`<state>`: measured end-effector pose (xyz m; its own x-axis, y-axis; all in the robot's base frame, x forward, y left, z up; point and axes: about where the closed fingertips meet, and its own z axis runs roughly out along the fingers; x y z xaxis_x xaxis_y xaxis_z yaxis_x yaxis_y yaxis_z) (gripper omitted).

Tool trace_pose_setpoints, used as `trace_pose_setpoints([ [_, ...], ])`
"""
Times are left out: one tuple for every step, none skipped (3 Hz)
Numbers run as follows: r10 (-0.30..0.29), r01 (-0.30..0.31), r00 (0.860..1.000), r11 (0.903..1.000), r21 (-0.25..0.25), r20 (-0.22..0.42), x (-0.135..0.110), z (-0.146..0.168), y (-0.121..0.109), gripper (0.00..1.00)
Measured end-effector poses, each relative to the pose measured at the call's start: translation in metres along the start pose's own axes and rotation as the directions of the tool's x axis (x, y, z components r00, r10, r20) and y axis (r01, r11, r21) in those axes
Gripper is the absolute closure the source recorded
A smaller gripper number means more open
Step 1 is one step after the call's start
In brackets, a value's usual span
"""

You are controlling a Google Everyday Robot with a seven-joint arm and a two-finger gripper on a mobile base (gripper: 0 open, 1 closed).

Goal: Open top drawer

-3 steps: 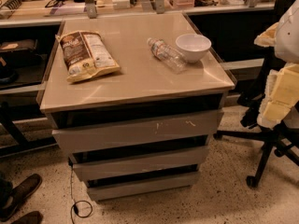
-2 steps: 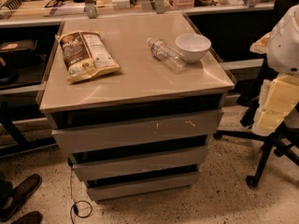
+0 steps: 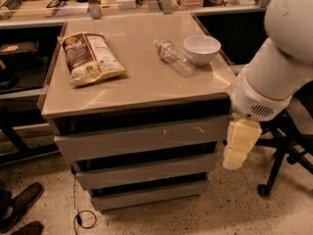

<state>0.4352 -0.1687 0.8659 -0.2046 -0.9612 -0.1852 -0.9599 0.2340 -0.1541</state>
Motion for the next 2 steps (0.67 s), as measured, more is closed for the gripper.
trace_pose_setpoints([
  [-0.006,0.007,1.0,0.9992,-0.038,0.019,-0.009,0.039,0.002,0.0],
  [-0.006,0.01,0.999,0.9963,-0.085,0.046,-0.022,0.08,0.008,0.0],
])
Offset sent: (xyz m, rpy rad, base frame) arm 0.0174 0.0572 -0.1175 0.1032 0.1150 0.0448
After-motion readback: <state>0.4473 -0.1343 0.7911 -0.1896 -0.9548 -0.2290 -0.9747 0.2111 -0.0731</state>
